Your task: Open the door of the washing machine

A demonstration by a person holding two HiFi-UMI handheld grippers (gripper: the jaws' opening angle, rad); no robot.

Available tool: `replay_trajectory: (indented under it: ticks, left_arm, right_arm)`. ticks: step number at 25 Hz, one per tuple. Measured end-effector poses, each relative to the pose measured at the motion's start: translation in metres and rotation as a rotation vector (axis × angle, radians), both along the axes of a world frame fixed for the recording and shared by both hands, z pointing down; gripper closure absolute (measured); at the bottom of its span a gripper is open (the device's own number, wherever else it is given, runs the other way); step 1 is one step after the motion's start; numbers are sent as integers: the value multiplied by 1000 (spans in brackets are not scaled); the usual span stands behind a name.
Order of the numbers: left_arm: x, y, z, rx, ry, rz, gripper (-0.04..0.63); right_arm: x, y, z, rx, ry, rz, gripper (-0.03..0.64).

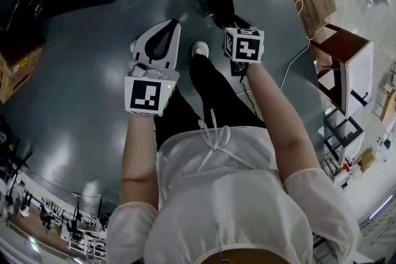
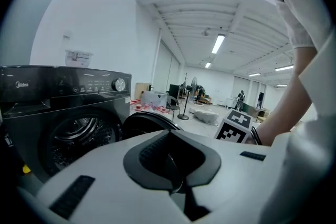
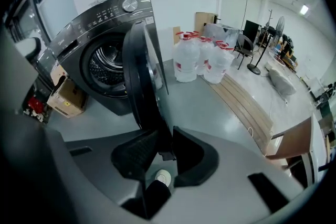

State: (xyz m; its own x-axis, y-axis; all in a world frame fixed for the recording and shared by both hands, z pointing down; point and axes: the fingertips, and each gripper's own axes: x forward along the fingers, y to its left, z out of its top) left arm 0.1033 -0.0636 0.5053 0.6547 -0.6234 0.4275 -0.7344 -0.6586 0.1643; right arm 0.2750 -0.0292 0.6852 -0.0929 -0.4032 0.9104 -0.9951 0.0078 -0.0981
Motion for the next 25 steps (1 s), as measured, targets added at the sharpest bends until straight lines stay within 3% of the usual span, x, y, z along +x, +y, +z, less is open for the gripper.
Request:
replay_trajectory:
  ticks: [17, 25]
  left_arm:
    - [118, -43, 7, -5, -12, 159, 574]
    - [144, -60, 5, -7, 4, 183, 574]
  right_arm:
    - [125, -48, 1, 62, 57, 76, 511]
    - [168, -75, -1, 71, 67, 147, 518]
